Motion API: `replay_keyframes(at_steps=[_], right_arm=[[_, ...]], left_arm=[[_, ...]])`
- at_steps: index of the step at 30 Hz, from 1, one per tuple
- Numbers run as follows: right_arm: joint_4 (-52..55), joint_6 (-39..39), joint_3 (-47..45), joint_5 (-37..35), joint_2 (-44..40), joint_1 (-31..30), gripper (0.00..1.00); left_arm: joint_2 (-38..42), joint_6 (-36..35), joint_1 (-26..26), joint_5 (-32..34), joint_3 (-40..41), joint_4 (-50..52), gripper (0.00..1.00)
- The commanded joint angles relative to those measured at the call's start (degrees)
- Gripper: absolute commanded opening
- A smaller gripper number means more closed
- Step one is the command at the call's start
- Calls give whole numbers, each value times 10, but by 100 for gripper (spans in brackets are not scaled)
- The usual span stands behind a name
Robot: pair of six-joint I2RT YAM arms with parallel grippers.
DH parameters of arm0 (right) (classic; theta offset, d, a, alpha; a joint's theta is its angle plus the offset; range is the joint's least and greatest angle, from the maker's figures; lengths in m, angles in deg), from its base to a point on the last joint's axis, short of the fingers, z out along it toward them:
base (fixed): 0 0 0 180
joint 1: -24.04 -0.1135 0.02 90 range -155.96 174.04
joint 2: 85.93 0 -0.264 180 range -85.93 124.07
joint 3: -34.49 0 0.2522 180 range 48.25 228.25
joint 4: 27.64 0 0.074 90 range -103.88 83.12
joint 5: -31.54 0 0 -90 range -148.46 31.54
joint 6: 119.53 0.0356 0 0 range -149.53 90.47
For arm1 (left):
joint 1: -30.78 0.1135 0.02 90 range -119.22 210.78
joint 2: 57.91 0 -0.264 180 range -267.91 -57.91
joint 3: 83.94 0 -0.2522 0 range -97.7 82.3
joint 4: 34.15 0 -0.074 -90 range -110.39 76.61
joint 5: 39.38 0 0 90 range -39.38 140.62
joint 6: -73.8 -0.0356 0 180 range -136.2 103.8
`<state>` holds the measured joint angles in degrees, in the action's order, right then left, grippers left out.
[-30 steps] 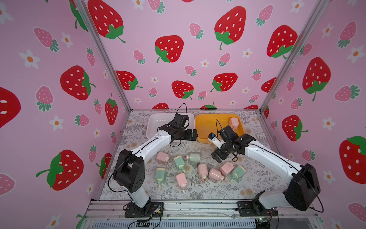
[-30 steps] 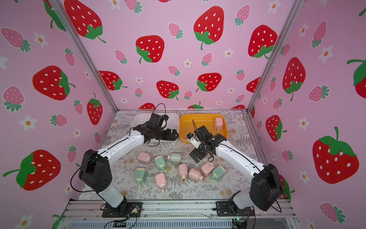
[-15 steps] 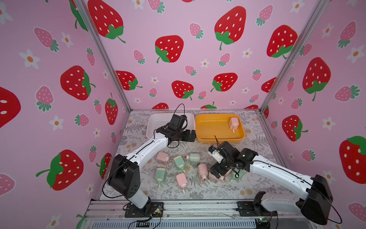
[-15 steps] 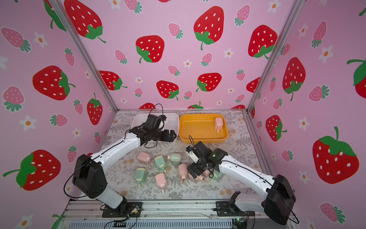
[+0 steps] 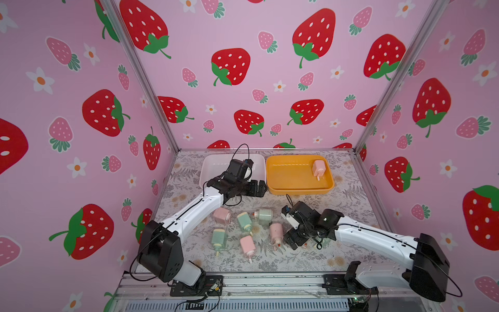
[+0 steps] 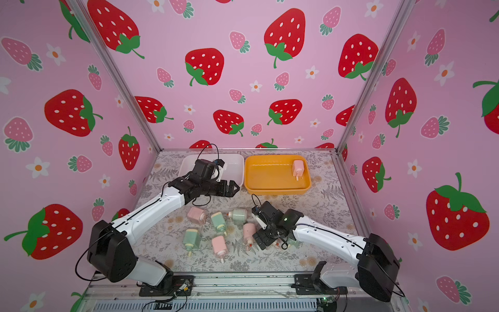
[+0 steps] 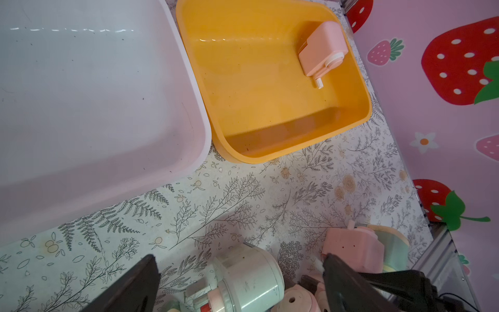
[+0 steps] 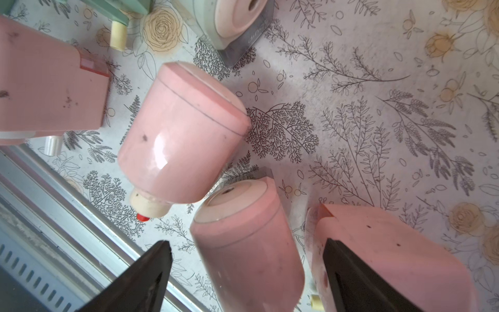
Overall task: Place the pencil sharpeners by color into the storage box
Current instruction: Place the pencil sharpener in the storage box, then pick up the pencil sharpener from the center of the board.
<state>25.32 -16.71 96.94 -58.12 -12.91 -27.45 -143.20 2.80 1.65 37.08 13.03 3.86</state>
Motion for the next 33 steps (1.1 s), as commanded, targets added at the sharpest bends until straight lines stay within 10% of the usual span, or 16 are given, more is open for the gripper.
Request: replay_keyframes(at_steps=[1, 27, 33], right_arm=[[-3, 19, -10, -3, 3, -4, 92], [27, 81, -9, -50, 29, -40, 75], [20, 79, -18, -38, 19, -41, 50]], left_arm=[[17, -12, -1, -9, 13, -9, 100], [-5, -23, -1, -1, -6, 14, 99], [-6, -23, -1, -1, -6, 14, 100]])
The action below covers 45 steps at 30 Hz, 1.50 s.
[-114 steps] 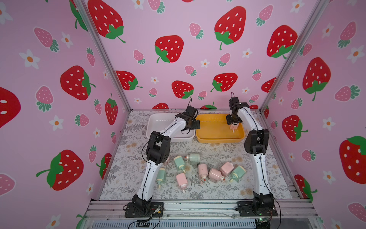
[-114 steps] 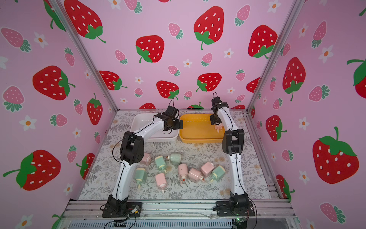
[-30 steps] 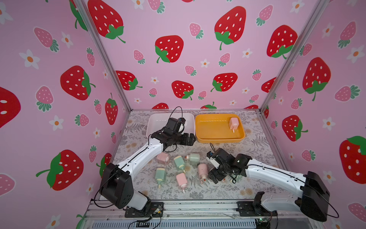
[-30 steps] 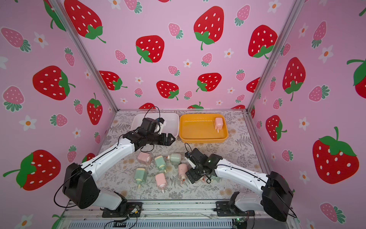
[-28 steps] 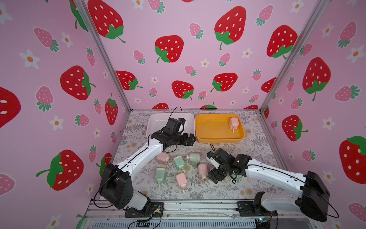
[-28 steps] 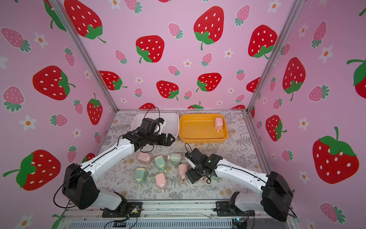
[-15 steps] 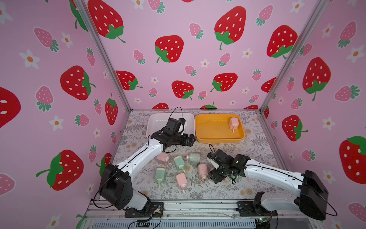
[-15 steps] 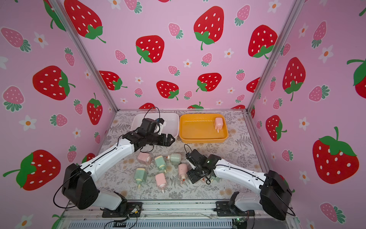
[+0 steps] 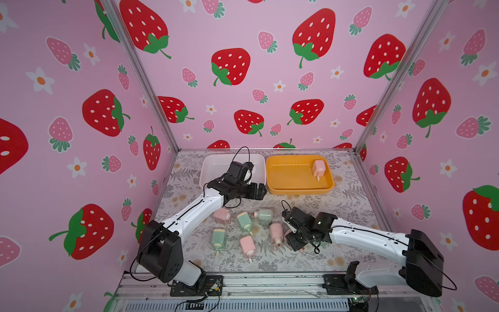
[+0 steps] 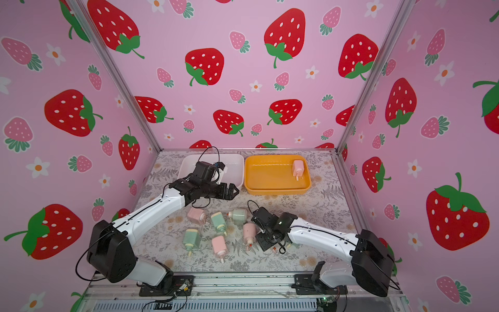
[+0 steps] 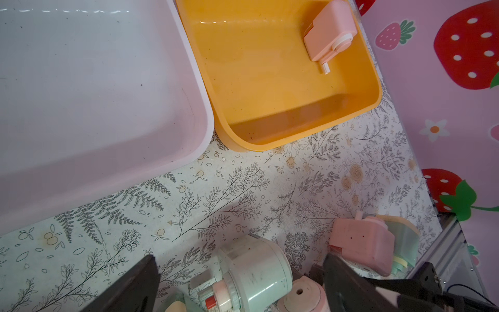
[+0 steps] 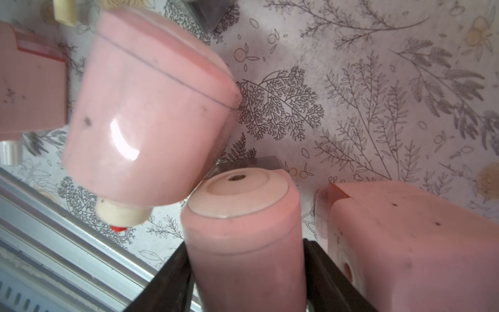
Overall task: Place the pencil sharpeners by color into the storage box
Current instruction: Pick up the pencil sharpener from the center of the board.
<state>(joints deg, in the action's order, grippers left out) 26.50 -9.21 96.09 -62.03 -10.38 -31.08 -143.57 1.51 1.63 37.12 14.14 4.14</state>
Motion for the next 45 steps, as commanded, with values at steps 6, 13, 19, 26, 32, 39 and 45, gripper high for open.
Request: replay_keyframes(at_steps=[6, 13, 19, 26, 32, 39, 45], right_arm=[[23, 10, -1, -2, -18, -4, 30], [38, 24, 8, -26, -31, -3, 9], [9, 45, 10, -36, -29, 7, 0], [-5, 89, 26, -47, -19, 36, 0], [-19, 117, 39, -76, -23, 47, 0], [-91, 122, 36, -101, -59, 60, 0], [-161, 116, 26, -106, -73, 92, 0]], left_arm=[[-1, -9, -1, -2, -15, 10, 100], [-3, -7, -2, -4, -14, 6, 99], [-6, -4, -2, -5, -14, 5, 100], [-8, 0, -2, -9, -14, 2, 100], [-20, 10, -2, -6, -25, 7, 100], [-38, 16, -7, 2, -39, 14, 100], [-38, 4, -18, 7, -40, 3, 99]])
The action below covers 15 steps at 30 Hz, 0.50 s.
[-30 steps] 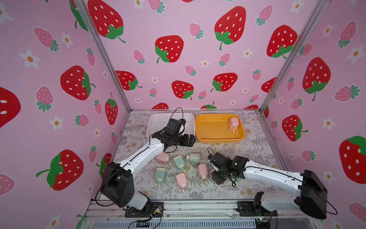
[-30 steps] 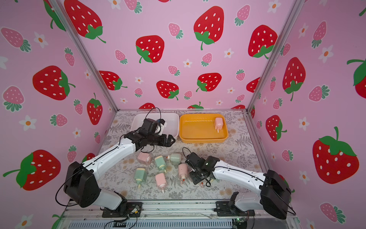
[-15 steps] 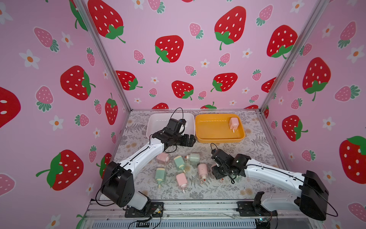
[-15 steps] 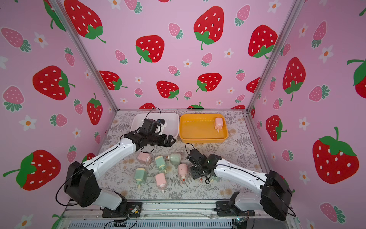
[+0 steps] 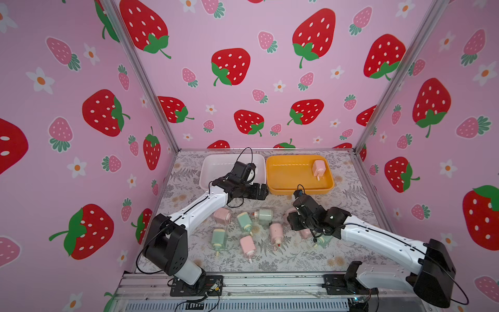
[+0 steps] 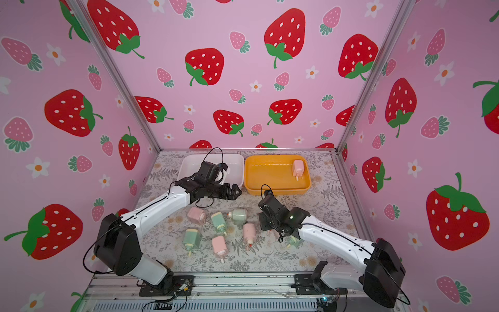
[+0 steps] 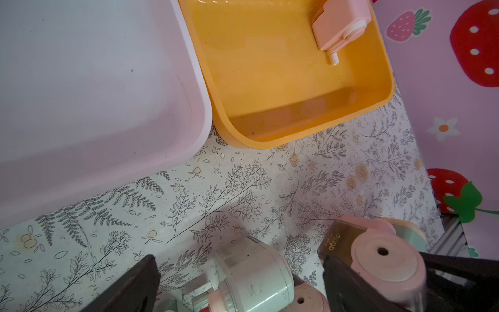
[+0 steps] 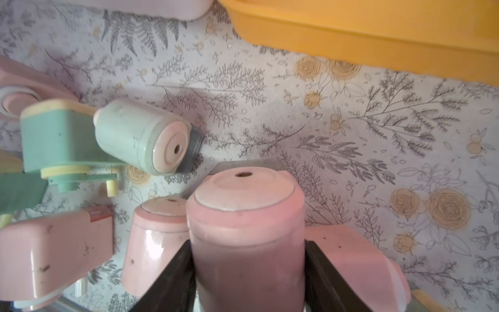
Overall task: Place the pencil sharpeners by color into the storage box
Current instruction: Pick up the pencil sharpener from the center of the board.
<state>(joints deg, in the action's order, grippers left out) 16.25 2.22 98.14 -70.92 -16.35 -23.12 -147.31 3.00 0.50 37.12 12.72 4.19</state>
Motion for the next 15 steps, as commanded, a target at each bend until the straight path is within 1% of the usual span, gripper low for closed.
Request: replay_keyframes(at_steps=[1, 4, 6, 8, 11, 13, 15], right_arm=[[-68, 0, 6, -18, -12, 19, 0], [-102, -11, 8, -16, -8, 43, 0], [-138, -24, 3, 19, -9, 69, 0], [-164, -32, 5, 43, -8, 91, 0], [-175, -52, 22, 52, 0, 118, 0], [-177, -66, 35, 57, 8, 137, 0], [-170, -82, 54, 80, 25, 160, 0]], left_arm=[[-3, -9, -7, 5, -26, 0, 99], [-15, -3, -6, 4, -32, -5, 100], [-30, 17, -6, 30, -38, -5, 100], [-42, 24, -6, 34, -48, -5, 100], [-48, 34, -6, 32, -49, -29, 100], [-55, 33, -6, 36, -64, -25, 100], [-71, 34, -6, 48, -83, -14, 100]])
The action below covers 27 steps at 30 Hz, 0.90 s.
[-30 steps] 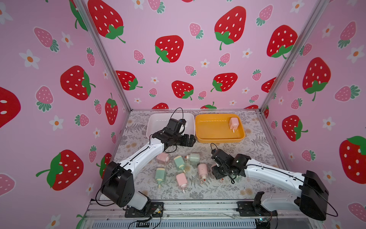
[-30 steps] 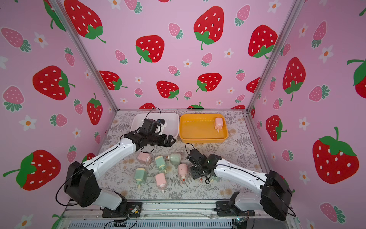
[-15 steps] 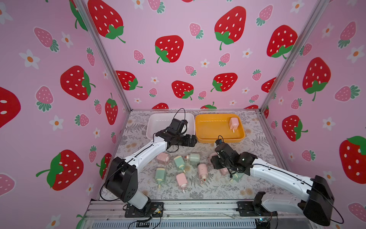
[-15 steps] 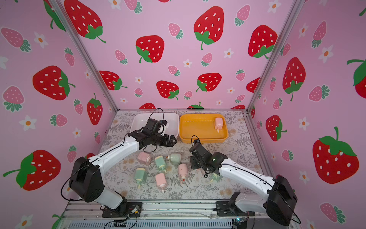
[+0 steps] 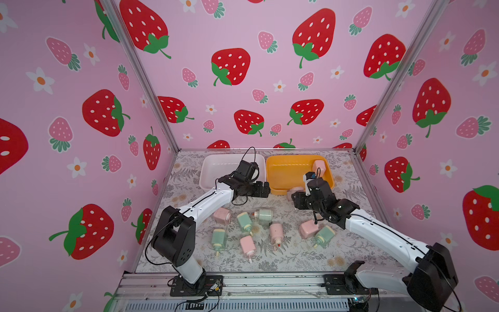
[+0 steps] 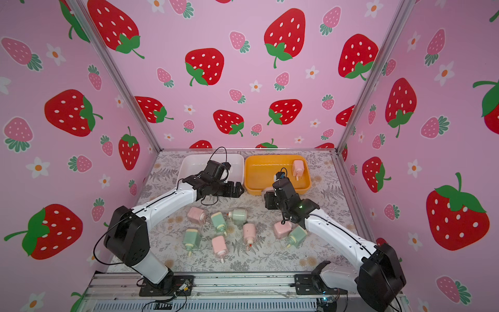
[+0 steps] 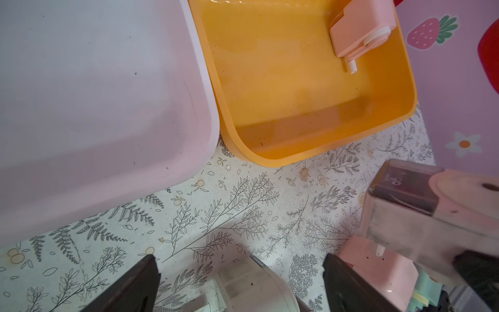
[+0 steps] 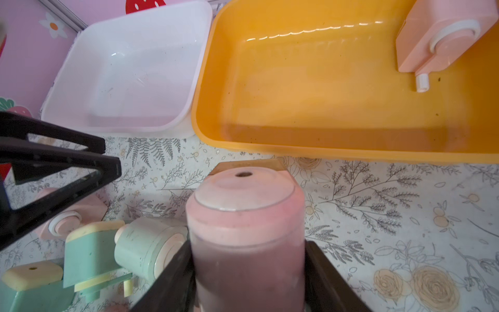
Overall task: Place the pencil sharpeners by color into the storage box
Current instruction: Pick up the pencil sharpener from the center of the board, then place the pencil sharpener in the storage box.
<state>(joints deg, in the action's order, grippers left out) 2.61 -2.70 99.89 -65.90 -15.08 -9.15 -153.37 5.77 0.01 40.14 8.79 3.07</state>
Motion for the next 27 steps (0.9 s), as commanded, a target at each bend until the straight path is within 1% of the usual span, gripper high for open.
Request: replay_keyframes(at_steps=[1, 2, 3, 7, 10, 13, 17, 21, 23, 25, 27], right_arm=[[-30, -38, 44, 33, 21, 30, 0], [-28, -45, 54, 35, 31, 40, 0], [-27, -51, 62, 36, 39, 50, 0], [-23, -73, 97, 41, 71, 79, 0], [-18, -93, 124, 29, 98, 95, 0], [11, -112, 165, 8, 137, 110, 0], [50, -136, 225, -20, 194, 121, 0], [76, -143, 277, -30, 238, 124, 0], [89, -147, 304, -46, 262, 125, 0], [118, -151, 341, -74, 295, 126, 0], [159, -152, 395, -82, 329, 126, 0]], left_arm=[[-18, 6, -1, 22, -51, 0, 100], [-27, 7, -1, 22, -60, 3, 100], [-36, 8, 0, 43, -68, 4, 99], [-69, 11, 5, 43, -105, 7, 100], [-91, 9, 6, 53, -136, 15, 100], [-113, 6, 7, 65, -160, 23, 100], [-145, 5, 10, 76, -192, 29, 100], [-176, 2, 17, 85, -223, 35, 100], [-192, 4, 21, 90, -239, 37, 100], [-207, 4, 25, 94, -256, 38, 100], [-226, 5, 28, 95, -278, 42, 100]])
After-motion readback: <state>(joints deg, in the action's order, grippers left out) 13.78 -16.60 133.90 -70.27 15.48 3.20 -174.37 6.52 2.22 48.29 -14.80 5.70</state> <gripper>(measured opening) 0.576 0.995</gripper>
